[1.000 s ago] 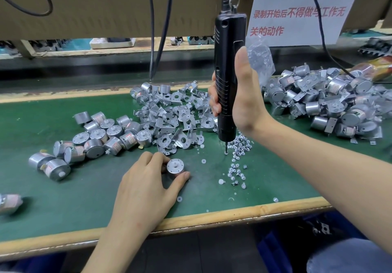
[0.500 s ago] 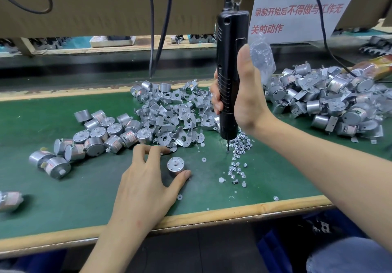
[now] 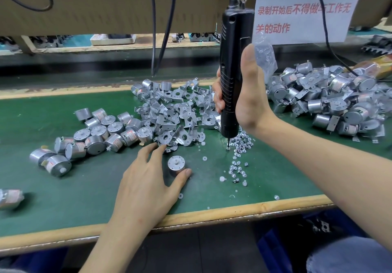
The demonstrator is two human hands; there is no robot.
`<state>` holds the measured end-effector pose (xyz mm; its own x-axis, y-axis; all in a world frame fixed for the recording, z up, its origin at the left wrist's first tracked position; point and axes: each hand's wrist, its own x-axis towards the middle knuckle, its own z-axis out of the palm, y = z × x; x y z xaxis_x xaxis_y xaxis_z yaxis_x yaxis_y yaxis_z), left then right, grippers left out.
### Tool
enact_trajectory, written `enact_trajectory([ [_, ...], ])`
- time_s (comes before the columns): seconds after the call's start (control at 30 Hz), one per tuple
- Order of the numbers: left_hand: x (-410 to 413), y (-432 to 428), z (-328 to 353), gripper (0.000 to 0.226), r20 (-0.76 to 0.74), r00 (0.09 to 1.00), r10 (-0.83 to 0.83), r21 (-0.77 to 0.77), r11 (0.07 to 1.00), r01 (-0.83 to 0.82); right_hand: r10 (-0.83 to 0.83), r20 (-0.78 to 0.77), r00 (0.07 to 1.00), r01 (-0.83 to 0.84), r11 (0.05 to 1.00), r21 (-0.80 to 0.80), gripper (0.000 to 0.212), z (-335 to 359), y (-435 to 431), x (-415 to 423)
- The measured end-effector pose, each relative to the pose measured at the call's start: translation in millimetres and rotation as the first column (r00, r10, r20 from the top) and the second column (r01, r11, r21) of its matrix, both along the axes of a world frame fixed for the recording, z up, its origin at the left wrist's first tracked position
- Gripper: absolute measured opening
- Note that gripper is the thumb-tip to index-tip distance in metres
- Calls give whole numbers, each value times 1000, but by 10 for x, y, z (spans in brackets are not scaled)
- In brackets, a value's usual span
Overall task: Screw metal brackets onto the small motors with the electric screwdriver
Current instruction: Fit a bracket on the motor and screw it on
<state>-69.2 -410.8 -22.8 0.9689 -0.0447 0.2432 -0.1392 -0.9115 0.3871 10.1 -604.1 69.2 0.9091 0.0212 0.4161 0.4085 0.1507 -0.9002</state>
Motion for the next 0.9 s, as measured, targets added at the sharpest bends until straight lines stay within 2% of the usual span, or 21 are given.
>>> enact_trajectory([
  [0.17,3,7,-3,86,16,1000,6,4,1000,-6,0,-1,1000,0,1000,1,88,11,21,-15],
  [0.33,19,51,21,87,37,999,34,-91,995,-31,6,45,999,-5,1000,-7,87,86,92,-36],
  [0.53,-8,78,52,82,28,999,38,-158,987,-34,48,68,997,-48,999,1,97,181,258,-37],
  [0.73,-19,152,86,89,69,992,106,-297,951,-81,74,66,995,-75,997,9,97,207,383,-59],
  [0.9,8,220,124,95,65,996,62,-421,907,-29,64,59,996,-64,998,0,98,228,423,-70],
])
